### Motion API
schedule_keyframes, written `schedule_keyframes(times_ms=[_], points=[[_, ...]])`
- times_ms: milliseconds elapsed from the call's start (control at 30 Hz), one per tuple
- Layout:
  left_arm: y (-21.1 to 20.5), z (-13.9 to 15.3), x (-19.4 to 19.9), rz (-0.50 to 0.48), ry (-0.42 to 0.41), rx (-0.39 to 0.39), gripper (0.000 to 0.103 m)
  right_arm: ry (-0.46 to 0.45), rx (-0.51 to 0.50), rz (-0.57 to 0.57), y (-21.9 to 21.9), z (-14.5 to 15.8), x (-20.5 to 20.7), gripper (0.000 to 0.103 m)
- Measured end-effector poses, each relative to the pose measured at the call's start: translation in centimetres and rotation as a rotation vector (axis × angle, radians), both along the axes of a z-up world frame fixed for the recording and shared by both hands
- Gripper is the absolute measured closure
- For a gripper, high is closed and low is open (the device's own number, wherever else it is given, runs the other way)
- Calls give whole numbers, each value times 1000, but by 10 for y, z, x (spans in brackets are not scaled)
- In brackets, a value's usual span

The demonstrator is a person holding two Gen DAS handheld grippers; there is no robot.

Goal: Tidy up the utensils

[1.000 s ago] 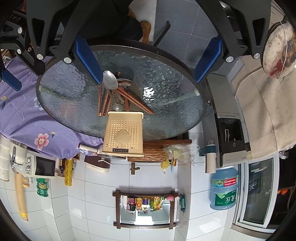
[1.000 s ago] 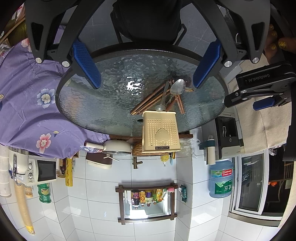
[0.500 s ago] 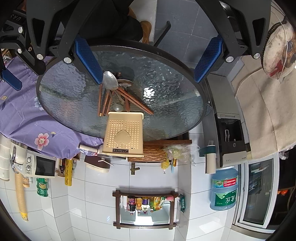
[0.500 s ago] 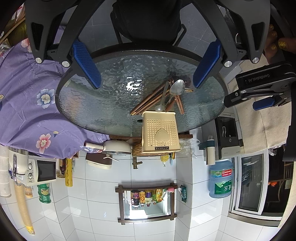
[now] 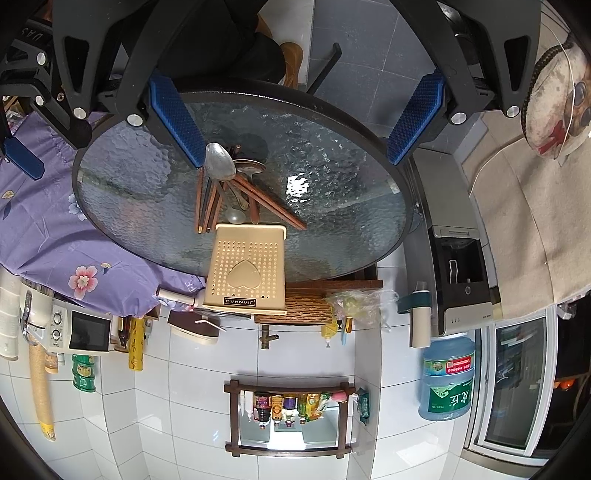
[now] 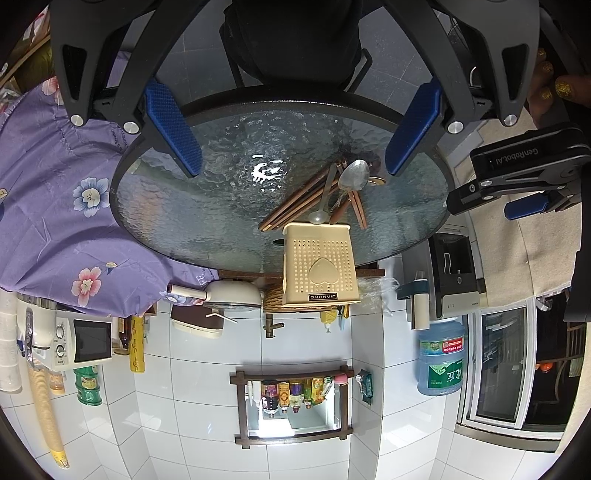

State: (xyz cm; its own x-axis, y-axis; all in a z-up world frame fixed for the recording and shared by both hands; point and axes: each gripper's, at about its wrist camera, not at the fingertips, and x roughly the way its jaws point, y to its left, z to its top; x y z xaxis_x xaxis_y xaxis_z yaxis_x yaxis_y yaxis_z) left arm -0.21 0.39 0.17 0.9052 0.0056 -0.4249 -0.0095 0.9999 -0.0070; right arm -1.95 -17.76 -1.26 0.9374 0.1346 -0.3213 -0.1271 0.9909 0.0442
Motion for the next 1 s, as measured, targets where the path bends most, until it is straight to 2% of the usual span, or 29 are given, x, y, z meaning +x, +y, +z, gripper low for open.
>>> schedule_keyframes(times_ms=[600,833,1000], points=[[1,-8,12,6,8,6,6,24,-15,-4,3,-5,13,5],[5,-8,30,-11,27,1,6,37,-30,1,3,1,34,5],[10,-9,53,-12,67,-14,6,86,-18,10,-1,6,63,5]])
